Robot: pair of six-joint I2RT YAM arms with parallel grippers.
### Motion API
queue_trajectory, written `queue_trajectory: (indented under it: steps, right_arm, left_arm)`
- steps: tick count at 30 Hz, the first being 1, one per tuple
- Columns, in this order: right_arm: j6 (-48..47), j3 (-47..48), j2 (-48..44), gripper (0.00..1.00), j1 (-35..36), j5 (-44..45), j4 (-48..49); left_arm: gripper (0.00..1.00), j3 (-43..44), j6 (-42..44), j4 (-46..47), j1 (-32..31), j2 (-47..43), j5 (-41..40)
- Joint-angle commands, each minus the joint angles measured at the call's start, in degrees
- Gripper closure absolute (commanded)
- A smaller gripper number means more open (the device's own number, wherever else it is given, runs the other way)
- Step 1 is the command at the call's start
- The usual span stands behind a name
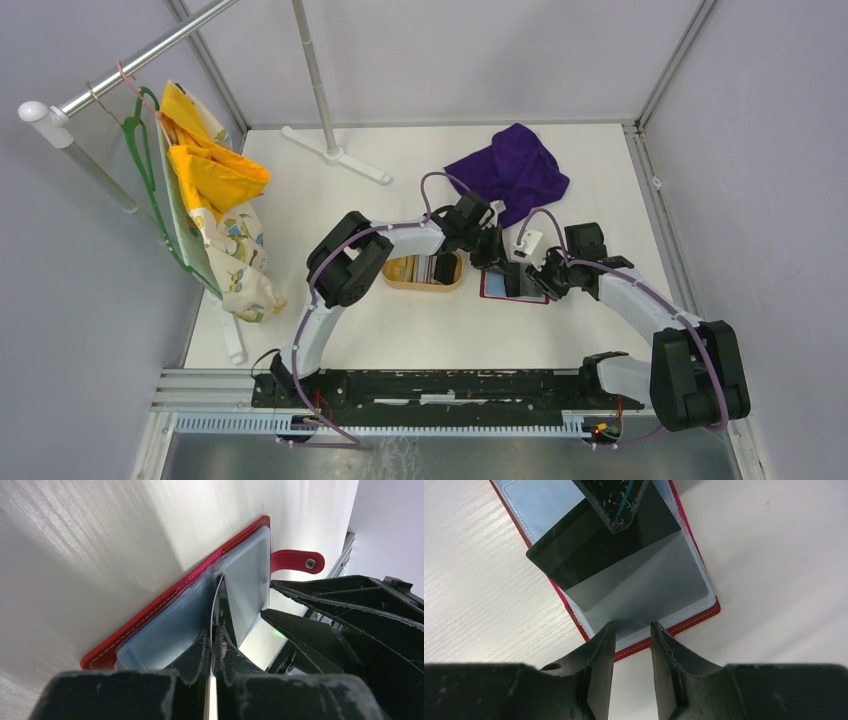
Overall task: Put the credit cards into the card holder
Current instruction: Insert the credit card into the card holder.
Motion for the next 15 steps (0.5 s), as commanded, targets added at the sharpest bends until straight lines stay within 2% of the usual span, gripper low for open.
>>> queue_trajectory:
  steps: [1, 15]
  right_arm:
    - [0.46, 0.22, -0.77, 0.62, 0.56, 1.73, 0.79]
    - [0.19, 0.13, -0.5, 0.62, 2.26, 2.22, 0.97]
  left_arm:
    - [0.92, -0.44, 4.19, -6.6, -0.71, 3.21, -1.06]
    - [0.9, 2.74, 4.36, -8.73, -0.79, 5.72, 1.22]
